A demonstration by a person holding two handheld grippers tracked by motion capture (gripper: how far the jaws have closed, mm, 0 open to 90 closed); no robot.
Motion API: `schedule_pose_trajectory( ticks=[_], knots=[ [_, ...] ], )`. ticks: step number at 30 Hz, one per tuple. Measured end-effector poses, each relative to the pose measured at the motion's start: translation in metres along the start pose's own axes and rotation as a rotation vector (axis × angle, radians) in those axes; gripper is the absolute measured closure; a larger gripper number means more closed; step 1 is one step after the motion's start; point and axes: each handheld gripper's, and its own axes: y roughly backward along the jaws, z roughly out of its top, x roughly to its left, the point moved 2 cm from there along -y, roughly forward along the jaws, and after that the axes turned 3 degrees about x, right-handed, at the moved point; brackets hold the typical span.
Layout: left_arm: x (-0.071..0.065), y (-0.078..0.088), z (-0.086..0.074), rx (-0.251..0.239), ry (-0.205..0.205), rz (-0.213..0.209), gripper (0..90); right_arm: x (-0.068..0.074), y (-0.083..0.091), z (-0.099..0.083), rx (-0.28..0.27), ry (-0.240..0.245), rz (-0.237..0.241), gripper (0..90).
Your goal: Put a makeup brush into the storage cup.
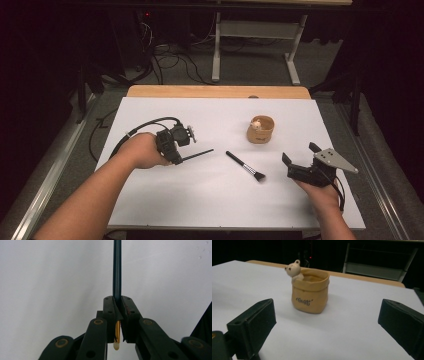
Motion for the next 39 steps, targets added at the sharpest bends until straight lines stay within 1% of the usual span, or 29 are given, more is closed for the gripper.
schedule_pose_trajectory(
  ticks=[1,2,3,5,7,9,11,12,13,14,17,18,21,24,25,30,33,34,35,37,38,39],
  knots=[
    [0.001,0.000,0.000,0.005,0.004,0.000,82.9,0.000,0.000,0.000,0.000,0.000,0.000,3.0],
    [0.001,0.001,0.000,0.005,0.004,-0.001,82.9,-0.001,0.000,0.006,-0.009,0.020,-0.011,3.0],
    [0.001,0.001,0.000,0.004,0.004,-0.004,82.9,-0.001,0.001,0.010,-0.011,0.027,-0.013,3.1],
    [0.001,0.004,0.001,0.005,0.001,-0.001,82.9,0.001,0.004,0.017,-0.044,0.051,-0.006,3.2],
    [0.001,0.006,0.002,0.010,-0.001,0.001,82.9,0.002,0.003,0.018,-0.052,0.063,-0.014,3.3],
    [0.000,0.007,0.003,0.004,0.004,0.003,82.9,0.002,0.000,0.015,-0.042,0.067,-0.023,3.3],
    [-0.001,0.006,0.004,0.003,-0.006,0.002,82.9,0.003,-0.004,0.005,-0.027,0.056,-0.040,3.6],
    [-0.002,0.005,0.005,0.006,-0.012,0.003,82.9,0.003,-0.005,0.001,-0.025,0.050,-0.036,3.7],
    [-0.003,0.004,0.006,0.014,-0.020,0.006,82.9,0.003,-0.006,-0.003,-0.014,0.047,-0.044,4.0],
    [-0.005,0.003,0.006,0.015,-0.024,0.005,82.9,0.004,-0.006,-0.006,0.003,0.048,-0.041,4.0],
    [-0.007,0.002,0.008,0.017,-0.029,0.011,82.9,0.007,-0.006,-0.010,0.018,0.079,-0.057,4.3],
    [-0.007,0.002,0.008,0.018,-0.028,0.012,82.9,0.008,-0.007,-0.010,0.021,0.084,-0.054,4.6],
    [-0.008,0.001,0.010,0.020,-0.034,0.017,82.9,0.012,-0.010,-0.014,0.046,0.136,-0.060,5.6],
    [-0.008,-0.001,0.010,0.024,-0.038,0.025,82.8,0.016,-0.013,-0.017,0.068,0.208,-0.077,5.6],
    [-0.008,-0.001,0.010,0.025,-0.037,0.026,82.9,0.016,-0.014,-0.018,0.069,0.224,-0.078,5.6],
    [-0.007,-0.003,0.011,0.025,-0.041,0.032,82.9,0.016,-0.014,-0.020,0.086,0.293,-0.117,5.6],
    [-0.007,-0.003,0.011,0.026,-0.045,0.032,82.9,0.017,-0.013,-0.020,0.081,0.340,-0.136,5.6],
    [-0.007,-0.004,0.011,0.029,-0.045,0.035,82.8,0.018,-0.013,-0.020,0.084,0.357,-0.144,5.6],
    [-0.007,-0.004,0.011,0.029,-0.045,0.035,82.9,0.019,-0.014,-0.020,0.086,0.391,-0.150,5.6],
    [-0.008,-0.004,0.011,0.028,-0.046,0.037,82.9,0.021,-0.015,-0.022,0.095,0.410,-0.159,5.6],
    [-0.008,-0.005,0.011,0.028,-0.047,0.037,82.9,0.022,-0.016,-0.023,0.101,0.440,-0.166,5.6],
    [-0.007,-0.005,0.011,0.030,-0.046,0.038,82.9,0.023,-0.016,-0.024,0.104,0.457,-0.169,5.6]
  ],
)
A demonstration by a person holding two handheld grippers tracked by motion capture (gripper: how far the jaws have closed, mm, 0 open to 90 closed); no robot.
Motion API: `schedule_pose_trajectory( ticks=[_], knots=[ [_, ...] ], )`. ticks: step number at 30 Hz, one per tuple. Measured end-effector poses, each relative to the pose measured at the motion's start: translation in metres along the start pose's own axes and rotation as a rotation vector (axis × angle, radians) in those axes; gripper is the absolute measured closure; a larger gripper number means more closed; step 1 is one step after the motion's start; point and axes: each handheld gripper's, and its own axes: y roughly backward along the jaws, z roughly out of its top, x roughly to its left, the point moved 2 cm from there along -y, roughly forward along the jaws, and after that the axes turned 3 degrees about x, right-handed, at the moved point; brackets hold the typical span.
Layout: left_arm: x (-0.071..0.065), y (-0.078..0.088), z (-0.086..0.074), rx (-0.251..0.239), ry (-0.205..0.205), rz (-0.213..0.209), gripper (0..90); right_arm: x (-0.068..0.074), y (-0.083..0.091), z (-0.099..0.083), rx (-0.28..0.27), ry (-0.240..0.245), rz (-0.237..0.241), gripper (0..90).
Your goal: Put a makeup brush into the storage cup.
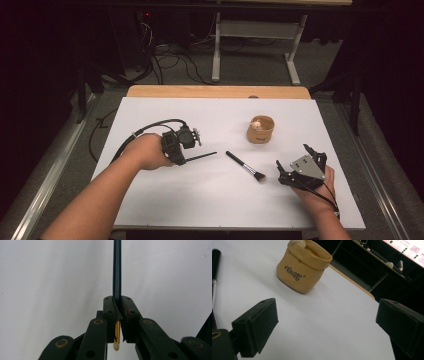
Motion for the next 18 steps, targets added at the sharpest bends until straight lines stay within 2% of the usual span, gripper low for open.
schedule_pose_trajectory(
  ticks=[3,8,10,12,13,14,15,18],
  knots=[
    [0.001,0.000,0.000,0.012,-0.002,0.004,82.9,0.004,-0.001,-0.001,0.009,0.036,-0.010,5.7],
    [0.000,-0.003,0.000,0.020,-0.010,0.006,82.9,0.008,-0.001,0.000,0.010,0.129,-0.047,7.2],
    [0.000,-0.004,0.001,0.020,-0.010,0.003,82.9,0.011,0.000,0.001,0.011,0.134,-0.057,7.7],
    [-0.001,-0.005,0.002,0.022,-0.015,0.002,82.9,0.012,0.000,0.002,0.004,0.174,-0.061,8.5],
    [-0.003,-0.005,0.003,0.022,-0.016,-0.001,82.9,0.013,0.000,0.003,0.005,0.175,-0.063,8.5],
    [-0.003,-0.005,0.003,0.021,-0.017,-0.001,82.9,0.014,0.001,0.004,0.004,0.203,-0.069,8.7],
    [-0.003,-0.005,0.004,0.019,-0.019,-0.001,82.9,0.015,0.001,0.004,0.008,0.202,-0.072,9.0],
    [-0.003,-0.005,0.005,0.021,-0.020,-0.004,82.8,0.019,0.002,0.006,0.005,0.253,-0.085,10.9]
  ],
)
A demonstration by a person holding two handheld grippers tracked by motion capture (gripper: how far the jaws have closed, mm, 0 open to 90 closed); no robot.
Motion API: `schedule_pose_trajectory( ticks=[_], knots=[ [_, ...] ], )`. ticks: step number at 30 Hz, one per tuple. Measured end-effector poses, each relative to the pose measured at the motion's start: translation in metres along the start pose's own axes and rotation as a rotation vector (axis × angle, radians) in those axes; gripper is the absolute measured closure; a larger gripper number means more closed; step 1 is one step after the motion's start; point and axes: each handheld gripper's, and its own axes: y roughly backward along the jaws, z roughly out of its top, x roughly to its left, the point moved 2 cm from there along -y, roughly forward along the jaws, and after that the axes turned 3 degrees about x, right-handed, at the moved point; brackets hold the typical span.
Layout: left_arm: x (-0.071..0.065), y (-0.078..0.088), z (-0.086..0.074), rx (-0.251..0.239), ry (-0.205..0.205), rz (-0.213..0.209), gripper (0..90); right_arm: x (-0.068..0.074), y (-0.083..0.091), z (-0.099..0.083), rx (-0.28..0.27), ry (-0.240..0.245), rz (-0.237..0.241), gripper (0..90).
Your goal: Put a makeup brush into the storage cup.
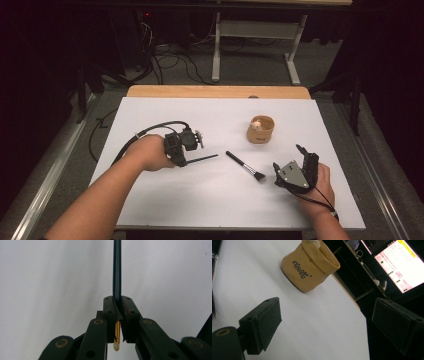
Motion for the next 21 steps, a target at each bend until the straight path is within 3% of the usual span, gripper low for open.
schedule_pose_trajectory(
  ticks=[2,3,5,9,13,17,18,21],
  knots=[
    [0.001,0.000,0.000,0.005,0.002,0.001,82.9,0.001,-0.001,0.002,-0.006,0.057,-0.016,11.9],
    [0.001,-0.001,0.001,0.005,0.003,0.002,82.9,0.003,0.000,0.003,0.002,0.038,-0.019,12.3],
    [0.002,0.000,0.002,0.005,0.002,0.000,82.9,0.003,0.000,0.005,-0.004,0.083,-0.028,13.5],
    [0.002,0.005,0.003,-0.002,0.006,0.007,82.9,0.004,0.001,0.009,0.003,0.072,-0.033,14.4],
    [0.001,0.013,0.006,-0.011,0.000,0.015,82.9,0.004,0.001,0.017,-0.011,0.092,-0.035,15.0],
    [0.003,0.020,0.005,-0.004,0.002,0.024,82.9,0.003,0.003,0.031,-0.032,0.166,-0.030,16.5],
    [0.003,0.020,0.005,-0.004,0.004,0.026,82.9,0.004,0.004,0.032,-0.035,0.153,-0.030,16.5],
    [0.003,0.016,0.005,0.011,0.001,0.030,82.9,0.004,0.003,0.041,-0.053,0.187,-0.026,17.0]
  ],
)
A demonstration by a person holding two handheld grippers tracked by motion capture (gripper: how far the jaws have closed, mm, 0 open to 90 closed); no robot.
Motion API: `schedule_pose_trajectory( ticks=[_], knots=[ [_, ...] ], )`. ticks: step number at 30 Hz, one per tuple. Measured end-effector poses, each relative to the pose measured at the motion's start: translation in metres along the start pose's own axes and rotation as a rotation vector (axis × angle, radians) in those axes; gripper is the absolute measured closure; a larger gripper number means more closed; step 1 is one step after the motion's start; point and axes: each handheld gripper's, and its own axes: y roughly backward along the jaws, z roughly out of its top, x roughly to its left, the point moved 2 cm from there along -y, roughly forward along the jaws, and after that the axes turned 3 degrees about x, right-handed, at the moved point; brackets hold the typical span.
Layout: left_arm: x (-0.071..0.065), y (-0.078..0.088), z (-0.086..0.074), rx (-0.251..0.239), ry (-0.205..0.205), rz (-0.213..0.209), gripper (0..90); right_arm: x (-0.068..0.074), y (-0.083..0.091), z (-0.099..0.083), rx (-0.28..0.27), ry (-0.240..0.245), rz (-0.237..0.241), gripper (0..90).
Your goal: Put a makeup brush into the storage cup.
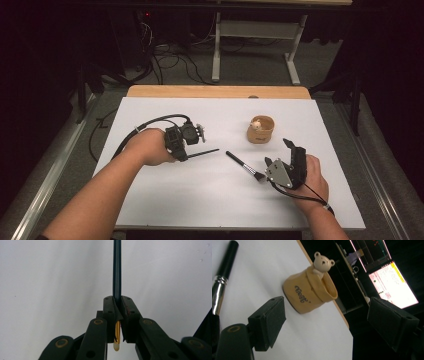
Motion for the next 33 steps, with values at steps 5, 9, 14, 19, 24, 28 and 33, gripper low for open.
schedule_pose_trajectory(
  ticks=[5,9,14,19,24,28,33],
  knots=[
    [-0.003,-0.004,0.004,0.010,-0.012,-0.017,82.9,0.005,-0.003,0.012,-0.011,0.069,0.017,21.3],
    [-0.002,-0.005,0.005,0.005,-0.008,-0.014,82.9,0.011,-0.008,0.019,-0.018,0.129,0.034,22.7],
    [-0.002,-0.007,0.007,0.006,-0.012,-0.011,82.9,0.017,-0.015,0.028,-0.018,0.170,0.044,24.5],
    [-0.002,-0.008,0.006,0.010,-0.018,-0.006,82.9,0.023,-0.015,0.031,-0.020,0.173,0.033,26.5],
    [-0.003,-0.007,0.010,-0.002,-0.028,-0.006,82.9,0.028,-0.014,0.033,-0.025,0.206,0.037,28.6],
    [-0.005,-0.003,0.014,-0.016,-0.036,-0.016,83.0,0.030,-0.014,0.034,-0.025,0.224,0.031,30.7],
    [-0.007,-0.004,0.018,-0.005,-0.054,0.004,83.0,0.033,-0.010,0.035,-0.031,0.253,0.021,35.6]
  ],
)
